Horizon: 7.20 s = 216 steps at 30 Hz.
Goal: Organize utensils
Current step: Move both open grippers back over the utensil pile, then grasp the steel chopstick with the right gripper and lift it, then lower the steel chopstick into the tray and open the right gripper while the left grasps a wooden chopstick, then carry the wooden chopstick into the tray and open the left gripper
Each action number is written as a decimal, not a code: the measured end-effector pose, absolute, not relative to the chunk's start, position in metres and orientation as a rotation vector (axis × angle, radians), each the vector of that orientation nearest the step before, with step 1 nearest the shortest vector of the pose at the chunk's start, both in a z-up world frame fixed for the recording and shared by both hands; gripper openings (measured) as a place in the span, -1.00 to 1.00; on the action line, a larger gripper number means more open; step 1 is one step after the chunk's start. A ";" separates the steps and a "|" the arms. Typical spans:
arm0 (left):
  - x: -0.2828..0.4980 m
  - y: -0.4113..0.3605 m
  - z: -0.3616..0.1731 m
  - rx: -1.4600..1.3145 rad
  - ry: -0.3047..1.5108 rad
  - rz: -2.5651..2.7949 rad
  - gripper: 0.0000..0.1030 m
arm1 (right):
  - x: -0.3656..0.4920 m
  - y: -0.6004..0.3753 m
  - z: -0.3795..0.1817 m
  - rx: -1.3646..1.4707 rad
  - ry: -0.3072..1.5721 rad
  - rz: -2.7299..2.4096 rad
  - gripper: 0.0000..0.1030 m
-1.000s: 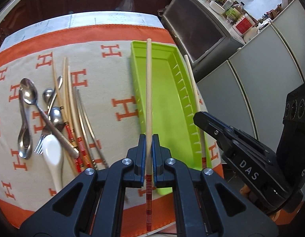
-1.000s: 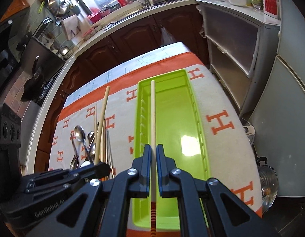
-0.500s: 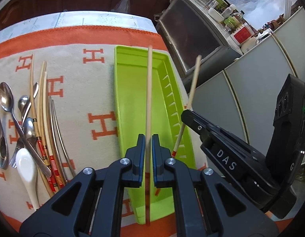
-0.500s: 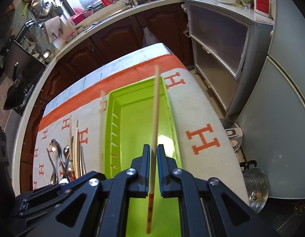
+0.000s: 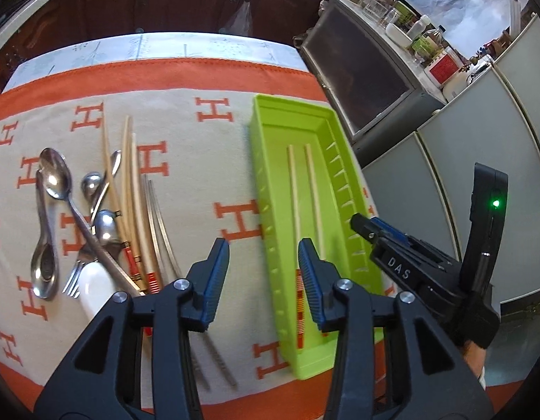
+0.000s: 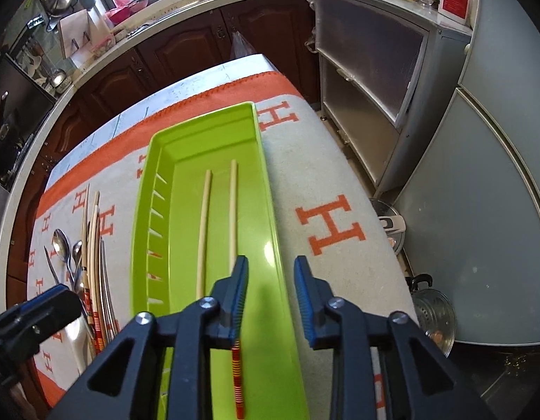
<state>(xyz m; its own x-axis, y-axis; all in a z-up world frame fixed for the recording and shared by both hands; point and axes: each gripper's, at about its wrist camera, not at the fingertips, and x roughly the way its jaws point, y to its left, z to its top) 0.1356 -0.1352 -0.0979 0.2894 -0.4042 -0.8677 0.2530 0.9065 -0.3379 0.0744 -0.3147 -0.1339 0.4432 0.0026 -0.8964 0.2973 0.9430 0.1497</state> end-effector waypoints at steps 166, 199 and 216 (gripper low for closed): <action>0.135 -0.084 -0.154 0.018 1.319 -0.218 -1.00 | 0.042 -0.276 -0.125 0.431 1.030 0.028 -0.87; 0.167 -0.121 -0.182 -0.030 1.363 -0.269 -0.93 | 0.038 -0.273 -0.129 0.443 1.070 0.045 -0.67; 0.160 -0.145 -0.166 0.027 1.273 -0.233 -0.94 | 0.035 -0.276 -0.130 0.449 1.069 0.052 -0.65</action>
<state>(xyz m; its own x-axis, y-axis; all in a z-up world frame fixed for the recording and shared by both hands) 0.1599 -0.1448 -0.1659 0.2735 -0.1579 -0.9488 0.1882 0.9761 -0.1083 0.0352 -0.2761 -0.1300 0.4889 0.2550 -0.8342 0.1731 0.9089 0.3793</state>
